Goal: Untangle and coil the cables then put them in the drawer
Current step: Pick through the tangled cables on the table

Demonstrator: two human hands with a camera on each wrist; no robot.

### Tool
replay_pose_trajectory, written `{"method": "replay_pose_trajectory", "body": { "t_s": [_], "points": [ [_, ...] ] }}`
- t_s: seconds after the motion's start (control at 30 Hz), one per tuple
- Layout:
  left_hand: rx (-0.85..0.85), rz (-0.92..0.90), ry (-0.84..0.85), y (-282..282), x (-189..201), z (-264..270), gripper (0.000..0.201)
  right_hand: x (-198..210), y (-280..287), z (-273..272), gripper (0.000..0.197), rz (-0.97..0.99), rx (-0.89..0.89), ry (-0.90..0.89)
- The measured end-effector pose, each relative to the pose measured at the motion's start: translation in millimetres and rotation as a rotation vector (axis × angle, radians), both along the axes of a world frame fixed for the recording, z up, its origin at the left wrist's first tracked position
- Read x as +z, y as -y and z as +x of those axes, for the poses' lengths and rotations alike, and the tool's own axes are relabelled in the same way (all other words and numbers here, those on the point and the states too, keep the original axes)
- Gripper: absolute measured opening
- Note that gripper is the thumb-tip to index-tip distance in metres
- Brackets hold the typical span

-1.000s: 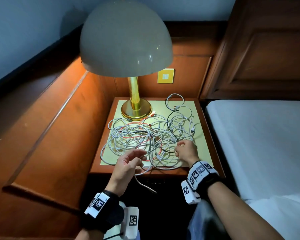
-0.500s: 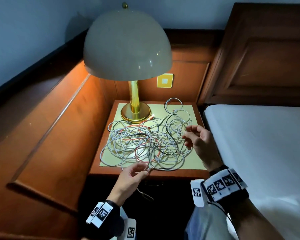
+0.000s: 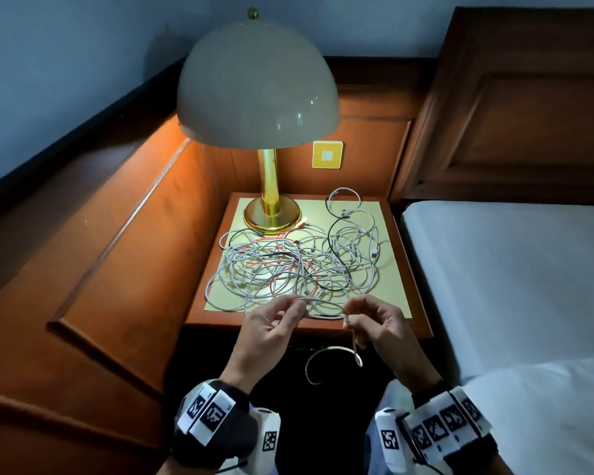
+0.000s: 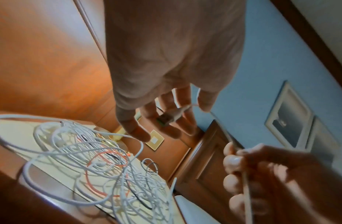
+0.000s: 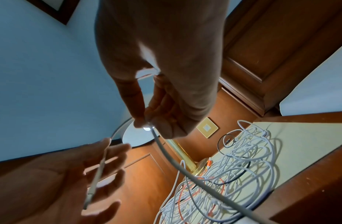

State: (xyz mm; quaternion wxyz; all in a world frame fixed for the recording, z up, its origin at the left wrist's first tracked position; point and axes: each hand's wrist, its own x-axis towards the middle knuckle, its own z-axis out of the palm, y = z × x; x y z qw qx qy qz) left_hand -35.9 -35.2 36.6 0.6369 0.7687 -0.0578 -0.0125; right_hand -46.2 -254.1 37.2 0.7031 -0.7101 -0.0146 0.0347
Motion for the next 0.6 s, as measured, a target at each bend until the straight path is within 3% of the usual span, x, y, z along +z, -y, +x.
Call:
{"method": "replay_pose_trajectory", "body": {
  "t_s": [0.13, 0.27, 0.37, 0.47, 0.6],
  "points": [
    [-0.049, -0.129, -0.076, 1.7, 9.0, -12.2, 0.035, -8.8, -11.3, 1.1, 0.007, -0.069, -0.076, 0.019],
    [-0.018, -0.199, -0.161, 4.1, 8.1, -26.3, 0.034, -11.8, -25.3, -7.5, 0.009, -0.147, -0.168, 0.044],
    [0.026, -0.253, -0.198, 13.5, 9.8, -37.8, 0.033, -3.6, -43.9, -24.9, 0.002, -0.078, -0.008, 0.028],
    [-0.013, -0.453, -0.341, 23.6, 12.1, -44.6, 0.035, -2.5, -60.9, -37.8, 0.011, -0.09, 0.17, 0.054],
    [-0.077, -0.464, -0.437, 22.1, 9.1, -47.4, 0.039, -3.8, -67.7, -43.9, 0.014, -0.053, 0.206, 0.056]
  ]
}}
